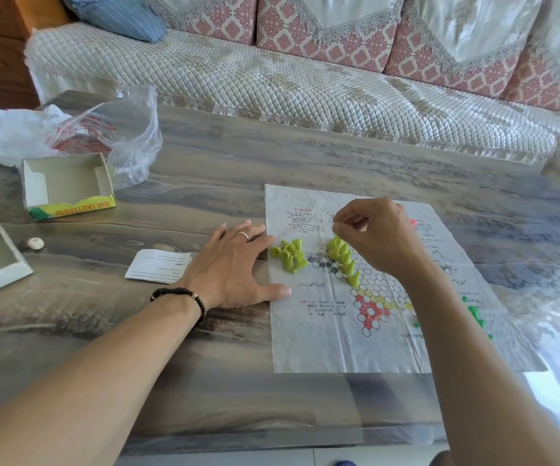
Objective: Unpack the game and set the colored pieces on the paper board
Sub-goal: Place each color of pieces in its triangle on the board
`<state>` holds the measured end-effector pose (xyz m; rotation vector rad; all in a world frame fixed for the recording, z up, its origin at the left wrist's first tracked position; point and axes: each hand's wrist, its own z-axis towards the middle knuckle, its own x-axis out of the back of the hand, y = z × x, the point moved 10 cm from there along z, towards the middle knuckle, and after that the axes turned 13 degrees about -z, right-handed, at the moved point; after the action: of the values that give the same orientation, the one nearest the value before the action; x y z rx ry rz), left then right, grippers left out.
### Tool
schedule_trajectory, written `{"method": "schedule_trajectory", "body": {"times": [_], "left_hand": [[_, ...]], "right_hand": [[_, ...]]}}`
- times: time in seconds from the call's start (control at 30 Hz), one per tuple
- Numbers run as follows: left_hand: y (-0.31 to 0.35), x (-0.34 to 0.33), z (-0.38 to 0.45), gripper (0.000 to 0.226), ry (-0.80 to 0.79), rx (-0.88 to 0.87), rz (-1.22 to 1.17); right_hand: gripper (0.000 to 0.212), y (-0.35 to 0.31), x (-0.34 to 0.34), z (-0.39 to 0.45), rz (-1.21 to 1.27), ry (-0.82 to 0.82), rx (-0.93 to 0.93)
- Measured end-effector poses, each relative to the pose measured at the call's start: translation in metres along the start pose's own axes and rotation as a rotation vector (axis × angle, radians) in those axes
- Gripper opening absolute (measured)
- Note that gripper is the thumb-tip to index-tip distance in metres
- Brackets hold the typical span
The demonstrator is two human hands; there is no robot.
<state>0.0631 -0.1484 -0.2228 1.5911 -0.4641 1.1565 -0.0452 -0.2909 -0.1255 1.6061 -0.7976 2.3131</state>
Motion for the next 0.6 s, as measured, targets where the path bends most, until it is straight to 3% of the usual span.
{"method": "schedule_trajectory", "body": {"times": [0.33, 0.6], "left_hand": [[-0.001, 0.0, 0.0, 0.114, 0.004, 0.003, -0.022], [-0.001, 0.001, 0.0, 0.114, 0.014, -0.004, -0.017]], "right_hand": [[0.01, 0.008, -0.004, -0.011, -0.073, -0.062, 0.013], [0.009, 0.002, -0.016, -0.017, -0.228, -0.131, 0.128]]}}
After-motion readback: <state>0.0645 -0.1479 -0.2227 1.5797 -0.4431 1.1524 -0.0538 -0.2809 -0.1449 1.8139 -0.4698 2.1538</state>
